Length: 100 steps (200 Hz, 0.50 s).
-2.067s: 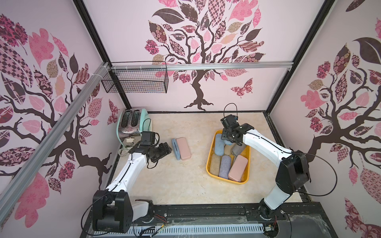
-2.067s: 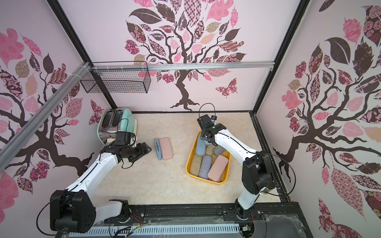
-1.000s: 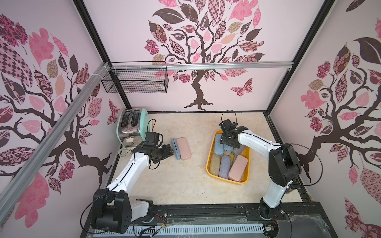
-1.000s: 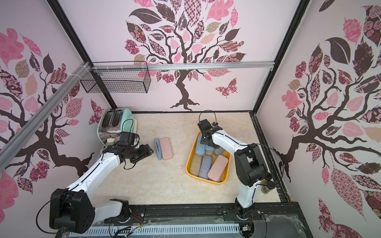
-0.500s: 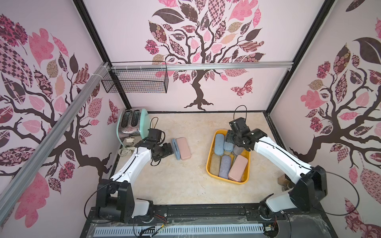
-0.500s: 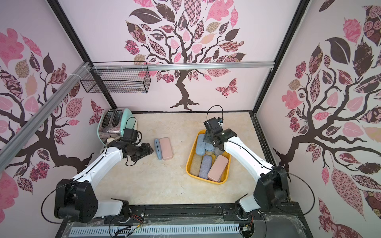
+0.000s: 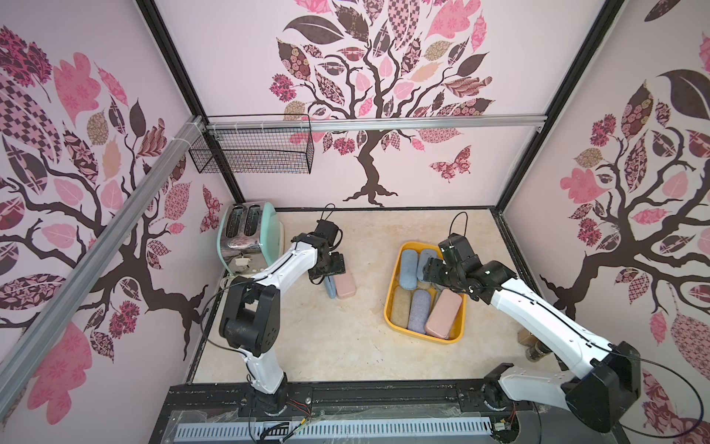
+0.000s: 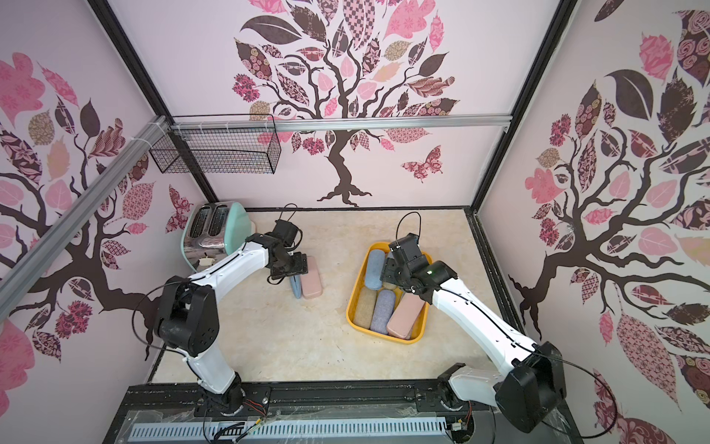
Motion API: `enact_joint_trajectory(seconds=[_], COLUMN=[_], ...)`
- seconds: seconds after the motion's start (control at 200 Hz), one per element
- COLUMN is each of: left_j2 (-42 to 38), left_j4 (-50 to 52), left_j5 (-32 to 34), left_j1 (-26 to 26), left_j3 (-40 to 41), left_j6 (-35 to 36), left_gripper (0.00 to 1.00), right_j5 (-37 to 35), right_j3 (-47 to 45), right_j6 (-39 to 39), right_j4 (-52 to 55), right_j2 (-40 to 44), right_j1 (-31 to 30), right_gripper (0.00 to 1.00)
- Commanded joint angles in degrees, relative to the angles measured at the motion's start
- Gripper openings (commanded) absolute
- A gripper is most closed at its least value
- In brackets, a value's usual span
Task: Put the glasses cases into the storage boxes
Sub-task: Place the glasses case in the storage box, then adjust the glasses case at the center of the board.
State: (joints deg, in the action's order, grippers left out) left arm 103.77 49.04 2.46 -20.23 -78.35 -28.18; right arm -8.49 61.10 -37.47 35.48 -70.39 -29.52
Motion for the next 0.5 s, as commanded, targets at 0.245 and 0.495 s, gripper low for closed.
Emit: enact_joint_trajectory(seconds=[0.245, 0.495], left_j2=[5.14, 1.97], left_j4=[6.85, 5.02], left_j5=[7.33, 7.75], left_j1=[0.28, 0.28], left_j3=[-8.53, -4.84], left_j6=[-0.37, -0.15], left_gripper=[0.72, 0.72], right_j5=[0.17, 1.93], right_j3=[-0.19, -0.02], right_j6=[0.15, -0.12], right_j4=[0.08, -0.56], right_j2=[1.44, 2.1], right_j1=[-0.2, -0.21], right_gripper=[0.69, 0.69])
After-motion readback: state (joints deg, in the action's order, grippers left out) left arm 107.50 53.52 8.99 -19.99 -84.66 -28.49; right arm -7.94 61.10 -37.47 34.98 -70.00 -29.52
